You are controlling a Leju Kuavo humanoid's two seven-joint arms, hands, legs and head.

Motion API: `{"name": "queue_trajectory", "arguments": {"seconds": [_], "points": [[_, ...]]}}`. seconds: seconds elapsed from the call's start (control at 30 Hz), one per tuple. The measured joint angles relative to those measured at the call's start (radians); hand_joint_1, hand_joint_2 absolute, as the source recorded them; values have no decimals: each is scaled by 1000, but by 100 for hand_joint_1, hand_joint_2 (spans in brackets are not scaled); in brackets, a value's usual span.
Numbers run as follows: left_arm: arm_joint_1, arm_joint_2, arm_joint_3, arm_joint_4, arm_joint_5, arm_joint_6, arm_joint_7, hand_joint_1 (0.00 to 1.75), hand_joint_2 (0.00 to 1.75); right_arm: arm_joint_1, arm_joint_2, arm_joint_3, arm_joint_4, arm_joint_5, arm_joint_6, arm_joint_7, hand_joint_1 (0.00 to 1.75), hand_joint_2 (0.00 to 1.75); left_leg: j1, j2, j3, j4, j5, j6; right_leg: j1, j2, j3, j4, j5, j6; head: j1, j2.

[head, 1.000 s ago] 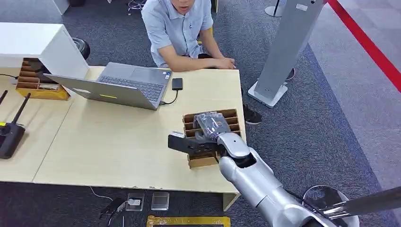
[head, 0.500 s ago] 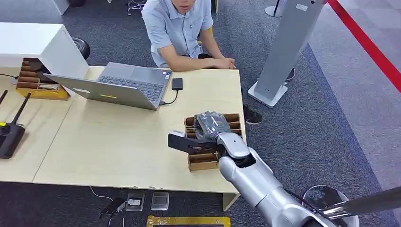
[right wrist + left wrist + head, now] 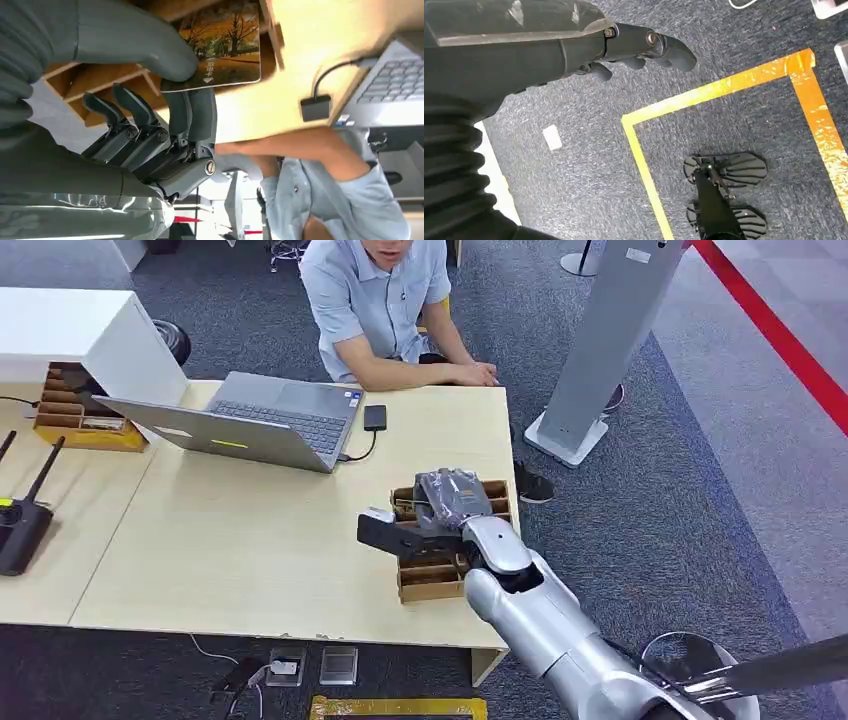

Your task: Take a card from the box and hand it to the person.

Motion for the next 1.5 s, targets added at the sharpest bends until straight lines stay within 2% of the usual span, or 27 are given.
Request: {"name": "queue_trajectory", "arguments": {"seconds": [0.07,0.33,0.57,0.67,0.9,1.0,1.07,1.2,1.5], "points": [[2,0,0,0,2,3,0,0,175,0,-11,-11,-35,-11,13,8,168,175,0,0,0,0,0,0,0,0,0,0,0,0,0,0],[15,2,0,0,8,8,-6,0,175,-2,-82,-93,-254,-156,153,46,168,175,0,0,0,0,0,0,0,0,0,0,0,0,0,0],[19,3,0,0,14,9,-14,0,175,-2,-127,-146,-418,-212,171,33,168,175,0,0,0,0,0,0,0,0,0,0,0,0,0,0],[17,3,0,0,14,6,-14,0,175,-3,-130,-148,-433,-209,125,-27,168,175,0,0,0,0,0,0,0,0,0,0,0,0,0,0],[-1,0,0,0,1,-5,-14,0,175,-5,-113,-150,-382,-134,-165,-233,168,175,0,0,0,0,0,0,0,0,0,0,0,0,0,0],[-6,-3,0,0,0,-6,-14,0,175,-5,-102,-152,-339,-105,-283,-279,168,175,0,0,0,0,0,0,0,0,0,0,0,0,0,0],[-8,-5,0,0,0,-6,-13,0,175,-5,-94,-159,-308,-99,-333,-296,168,175,0,0,0,0,0,0,0,0,0,0,0,0,0,0],[-9,-7,0,0,0,-4,-10,0,175,-5,-78,-172,-255,-98,-393,-322,168,175,0,0,0,0,0,0,0,0,0,0,0,0,0,0],[-8,-7,0,0,3,-3,-10,0,175,-5,-48,-175,-172,-100,-416,-330,168,175,0,0,0,0,0,0,0,0,0,0,0,0,0,0]]}}
